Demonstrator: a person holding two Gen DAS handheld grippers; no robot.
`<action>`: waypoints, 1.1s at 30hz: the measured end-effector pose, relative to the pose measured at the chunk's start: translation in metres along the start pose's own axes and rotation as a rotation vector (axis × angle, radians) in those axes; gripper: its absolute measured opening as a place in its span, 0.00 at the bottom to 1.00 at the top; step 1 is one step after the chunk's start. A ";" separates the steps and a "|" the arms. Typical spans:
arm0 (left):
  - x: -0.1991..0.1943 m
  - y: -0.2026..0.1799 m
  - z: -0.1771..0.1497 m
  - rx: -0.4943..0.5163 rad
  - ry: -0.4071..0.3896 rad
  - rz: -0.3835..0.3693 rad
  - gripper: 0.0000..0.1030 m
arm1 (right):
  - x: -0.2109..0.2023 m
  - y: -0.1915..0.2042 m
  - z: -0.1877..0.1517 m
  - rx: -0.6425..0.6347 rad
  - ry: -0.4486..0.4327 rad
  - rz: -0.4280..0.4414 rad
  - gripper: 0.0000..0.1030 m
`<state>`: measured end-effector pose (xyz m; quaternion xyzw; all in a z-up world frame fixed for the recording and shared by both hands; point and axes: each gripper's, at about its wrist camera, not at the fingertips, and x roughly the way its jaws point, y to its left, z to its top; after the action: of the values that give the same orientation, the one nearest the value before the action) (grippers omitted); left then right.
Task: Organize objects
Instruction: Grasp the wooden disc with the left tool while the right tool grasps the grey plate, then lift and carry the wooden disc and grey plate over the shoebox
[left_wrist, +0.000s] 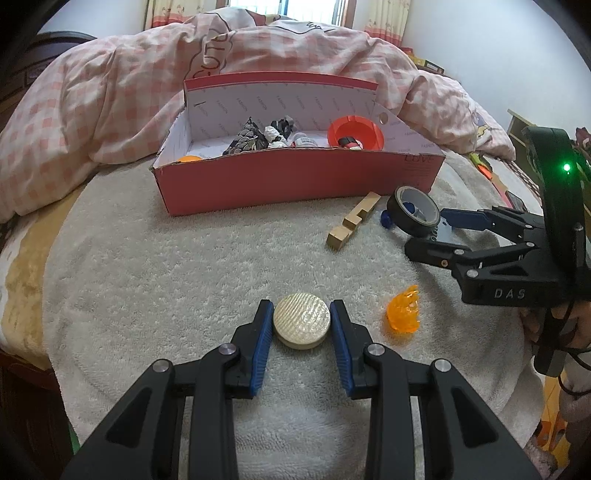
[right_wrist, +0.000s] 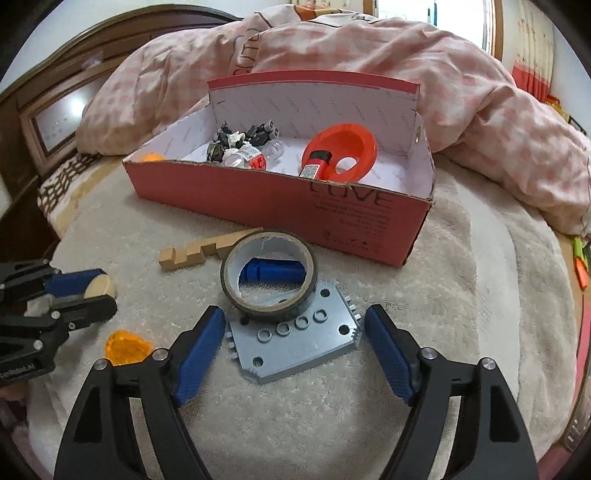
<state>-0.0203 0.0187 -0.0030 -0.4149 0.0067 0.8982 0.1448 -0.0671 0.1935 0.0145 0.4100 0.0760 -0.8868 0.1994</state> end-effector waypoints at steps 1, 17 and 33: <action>0.000 0.000 0.000 -0.001 0.001 -0.001 0.30 | -0.001 0.000 -0.001 0.007 -0.005 -0.005 0.72; -0.006 0.001 0.006 -0.020 -0.003 -0.006 0.30 | -0.043 0.013 -0.031 0.062 -0.041 0.050 0.71; -0.012 0.004 0.020 -0.024 -0.027 -0.019 0.30 | -0.062 0.012 -0.024 0.100 -0.084 0.077 0.71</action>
<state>-0.0287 0.0146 0.0184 -0.4043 -0.0100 0.9025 0.1483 -0.0086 0.2077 0.0463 0.3847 0.0072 -0.8974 0.2158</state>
